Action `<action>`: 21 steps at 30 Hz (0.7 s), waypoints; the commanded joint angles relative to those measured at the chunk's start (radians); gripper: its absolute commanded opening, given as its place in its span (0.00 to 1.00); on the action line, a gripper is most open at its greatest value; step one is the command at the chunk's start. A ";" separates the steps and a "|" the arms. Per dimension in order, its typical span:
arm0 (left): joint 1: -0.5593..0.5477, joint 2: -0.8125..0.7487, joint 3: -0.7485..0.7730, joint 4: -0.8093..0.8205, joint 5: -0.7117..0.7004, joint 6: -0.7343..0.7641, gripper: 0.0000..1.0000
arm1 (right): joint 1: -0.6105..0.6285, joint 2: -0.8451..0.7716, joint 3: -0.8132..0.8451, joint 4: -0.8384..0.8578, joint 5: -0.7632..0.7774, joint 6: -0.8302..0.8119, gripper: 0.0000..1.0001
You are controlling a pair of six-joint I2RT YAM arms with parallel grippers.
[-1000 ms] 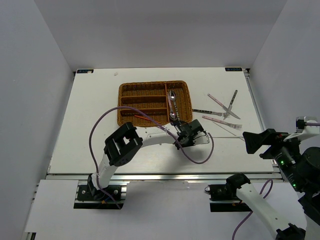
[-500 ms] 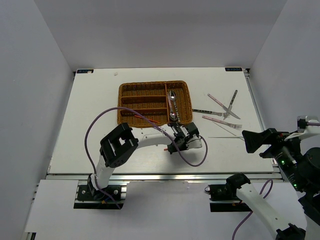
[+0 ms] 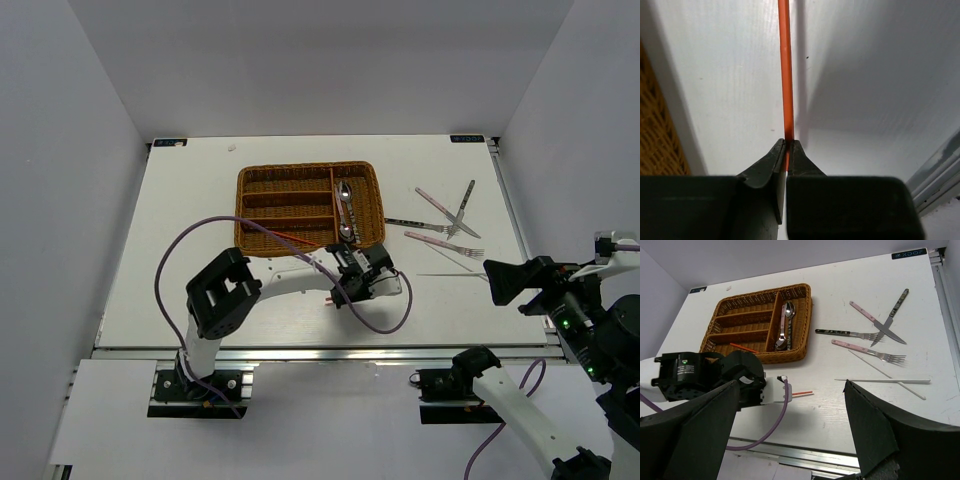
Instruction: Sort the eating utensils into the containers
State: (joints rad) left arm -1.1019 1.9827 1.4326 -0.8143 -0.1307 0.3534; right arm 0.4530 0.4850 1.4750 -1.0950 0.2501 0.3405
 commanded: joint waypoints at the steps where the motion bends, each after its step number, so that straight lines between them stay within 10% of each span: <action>1: -0.003 -0.123 -0.008 0.030 -0.009 -0.001 0.00 | 0.000 0.004 -0.008 0.061 -0.012 0.002 0.89; 21: 0.201 -0.326 0.008 0.056 -0.064 0.249 0.00 | 0.001 0.009 -0.048 0.089 -0.031 0.000 0.89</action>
State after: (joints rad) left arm -0.9688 1.7252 1.4265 -0.7837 -0.1837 0.4911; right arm 0.4530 0.4854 1.4319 -1.0637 0.2325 0.3405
